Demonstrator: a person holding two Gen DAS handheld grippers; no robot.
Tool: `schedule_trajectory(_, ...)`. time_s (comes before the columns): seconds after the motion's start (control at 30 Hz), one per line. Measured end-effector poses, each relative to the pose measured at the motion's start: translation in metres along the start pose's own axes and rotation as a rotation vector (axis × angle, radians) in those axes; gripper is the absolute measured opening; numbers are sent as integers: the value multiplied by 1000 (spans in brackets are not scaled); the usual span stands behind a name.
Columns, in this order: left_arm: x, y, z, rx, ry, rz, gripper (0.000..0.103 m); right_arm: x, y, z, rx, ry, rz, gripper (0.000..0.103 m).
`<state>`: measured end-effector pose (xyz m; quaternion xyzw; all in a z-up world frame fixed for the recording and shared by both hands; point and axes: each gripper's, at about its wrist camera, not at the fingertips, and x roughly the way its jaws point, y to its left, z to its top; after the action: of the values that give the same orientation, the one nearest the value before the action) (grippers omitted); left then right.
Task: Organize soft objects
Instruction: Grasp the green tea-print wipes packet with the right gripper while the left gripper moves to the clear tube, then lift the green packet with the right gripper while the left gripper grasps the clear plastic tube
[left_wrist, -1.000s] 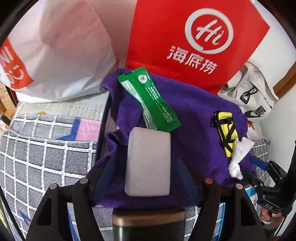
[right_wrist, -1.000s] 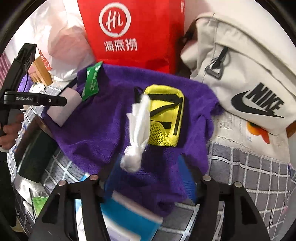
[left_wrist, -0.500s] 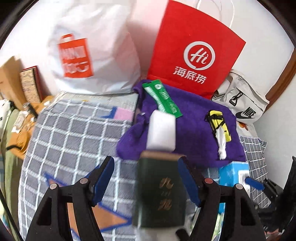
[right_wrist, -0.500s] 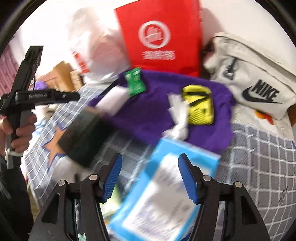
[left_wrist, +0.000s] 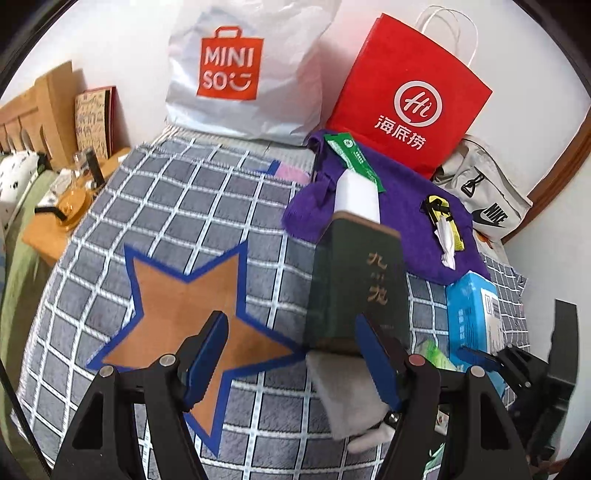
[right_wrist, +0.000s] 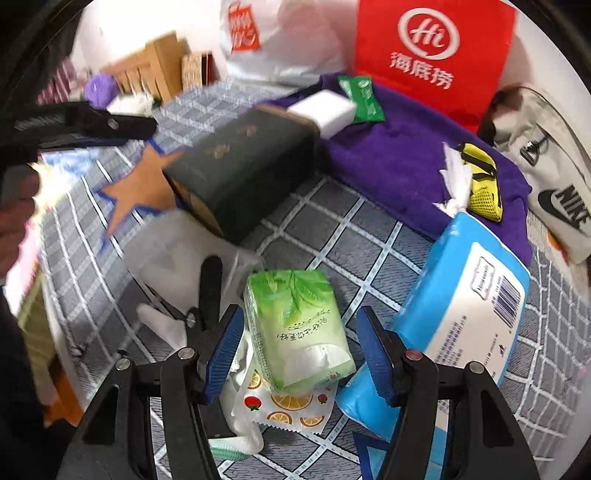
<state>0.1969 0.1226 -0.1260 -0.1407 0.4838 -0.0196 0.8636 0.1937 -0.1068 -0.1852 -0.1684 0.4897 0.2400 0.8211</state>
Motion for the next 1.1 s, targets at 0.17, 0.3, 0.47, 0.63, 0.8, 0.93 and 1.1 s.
schedule_trajectory(0.17,3,11,-10,-12,6,-20,70,17,9,4,-51,56,-81,62)
schedule_trajectory(0.3,5,17,-14,-41,2,-38,70,30,16,7,-90,94,-158,64)
schedule_trajectory(0.47,5,19,-19,-38,10,-42,70,36,18,9,-100,90,-174,62)
schedule_trajectory(0.63,1,22,-25,-45,13,-33,70,26,8,7,-41,54,-111,48)
schedule_trajectory(0.8,-8,19,-35,-45,11,-21,70,-4,3,1,33,-40,-36,46)
schedule_trajectory(0.93,-12,9,-45,-24,22,-9,70,-31,0,-7,101,-115,17,46)
schedule_trajectory(1.1,-15,-8,-60,8,32,-6,70,-60,2,-25,150,-187,52,46)
